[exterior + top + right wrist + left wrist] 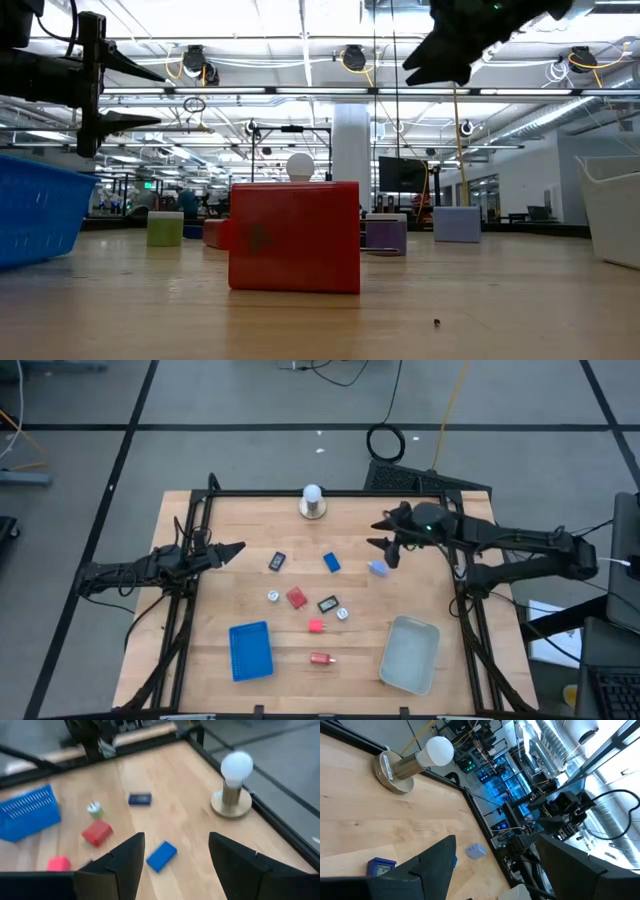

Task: Pick & Place Office items
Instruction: Put the light blue charger adapter into the gray bin

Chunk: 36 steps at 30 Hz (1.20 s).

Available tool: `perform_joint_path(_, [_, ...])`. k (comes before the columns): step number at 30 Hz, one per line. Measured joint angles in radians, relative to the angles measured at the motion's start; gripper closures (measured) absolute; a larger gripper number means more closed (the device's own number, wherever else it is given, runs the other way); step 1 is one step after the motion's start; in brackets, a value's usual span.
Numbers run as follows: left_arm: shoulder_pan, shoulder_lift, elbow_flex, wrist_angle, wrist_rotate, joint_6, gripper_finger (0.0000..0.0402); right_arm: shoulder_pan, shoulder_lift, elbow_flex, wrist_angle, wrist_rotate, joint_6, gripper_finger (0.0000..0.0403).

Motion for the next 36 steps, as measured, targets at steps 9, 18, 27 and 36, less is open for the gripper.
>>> perform_joint_path(9, [0.0,0.0,0.0,0.0,0.0,0.028,0.0124,0.0,0.129,0.171,-0.209,-0.001,-0.027,0.019])
perform_joint_path(18, [0.0,0.0,0.0,-0.001,0.004,0.06,0.0124,0.0,0.179,0.25,-0.408,-0.005,0.046,0.019])
perform_joint_path(27, [0.0,0.0,0.0,-0.001,0.005,0.079,0.0124,0.002,0.264,0.263,-0.57,-0.008,0.145,0.019])
perform_joint_path(36, [0.0,0.0,0.0,-0.001,0.005,0.079,0.0124,0.002,0.358,0.263,-0.605,-0.035,0.227,0.019])
